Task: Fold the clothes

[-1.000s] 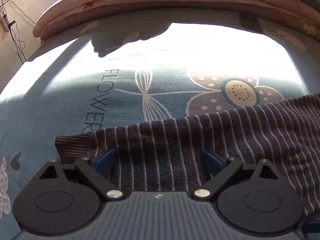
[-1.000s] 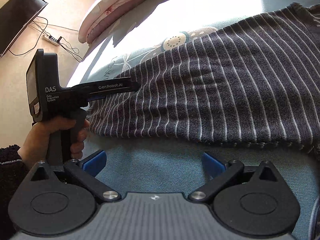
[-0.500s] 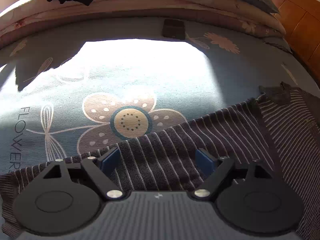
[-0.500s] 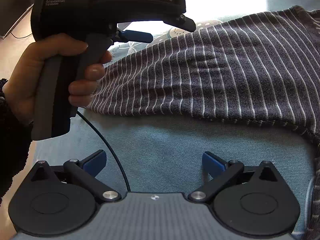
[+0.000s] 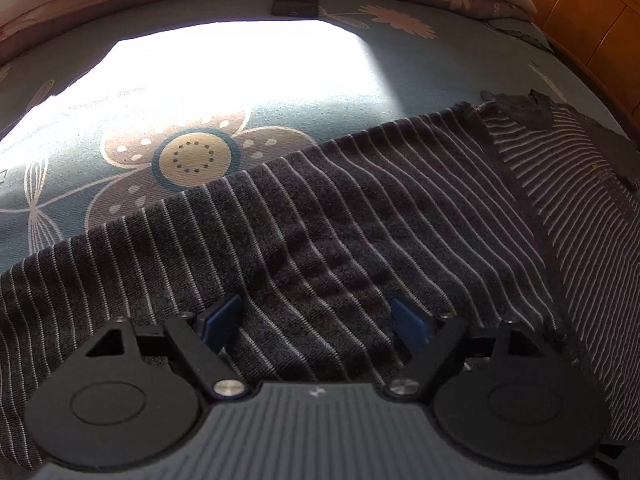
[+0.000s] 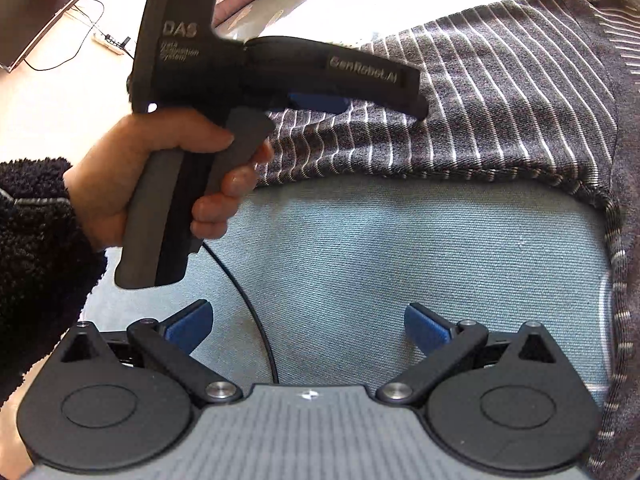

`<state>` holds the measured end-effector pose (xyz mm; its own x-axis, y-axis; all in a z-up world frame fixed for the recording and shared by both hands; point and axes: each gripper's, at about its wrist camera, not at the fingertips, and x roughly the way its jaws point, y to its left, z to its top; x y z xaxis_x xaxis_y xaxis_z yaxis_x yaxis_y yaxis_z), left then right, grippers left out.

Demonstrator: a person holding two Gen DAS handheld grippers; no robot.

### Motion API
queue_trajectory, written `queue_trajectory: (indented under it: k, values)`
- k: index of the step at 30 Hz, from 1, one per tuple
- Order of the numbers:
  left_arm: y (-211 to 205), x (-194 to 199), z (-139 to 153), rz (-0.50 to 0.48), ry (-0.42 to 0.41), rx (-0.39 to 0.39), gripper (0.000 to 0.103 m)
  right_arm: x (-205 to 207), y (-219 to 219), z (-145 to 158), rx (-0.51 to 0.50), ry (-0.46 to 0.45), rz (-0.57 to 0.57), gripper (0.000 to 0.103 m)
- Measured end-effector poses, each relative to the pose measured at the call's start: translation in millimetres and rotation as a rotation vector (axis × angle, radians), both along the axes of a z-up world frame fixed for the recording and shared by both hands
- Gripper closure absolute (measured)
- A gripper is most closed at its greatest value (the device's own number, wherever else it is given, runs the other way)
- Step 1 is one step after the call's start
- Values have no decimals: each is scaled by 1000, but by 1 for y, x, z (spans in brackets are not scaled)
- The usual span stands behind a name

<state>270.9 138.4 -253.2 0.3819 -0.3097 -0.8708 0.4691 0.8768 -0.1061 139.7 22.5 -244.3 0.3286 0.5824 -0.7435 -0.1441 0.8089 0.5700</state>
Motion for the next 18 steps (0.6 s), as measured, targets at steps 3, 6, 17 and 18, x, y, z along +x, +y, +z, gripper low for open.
queue_trajectory:
  k: [3,6,17,18]
  values:
    - [-5,-9,6,-28,16,43,18,-3,-10,5,-4,7,-39,0]
    - [-19,-15,23,-85,-38,35,17,-9,-16,13,-3,-9,-59,0]
    - [-34,-33,8,-112,-40,87,12,-45,-34,29,-24,-67,-43,0]
    - [-33,-35,13,-96,-32,90,14,-48,-39,30,-35,-76,-57,0]
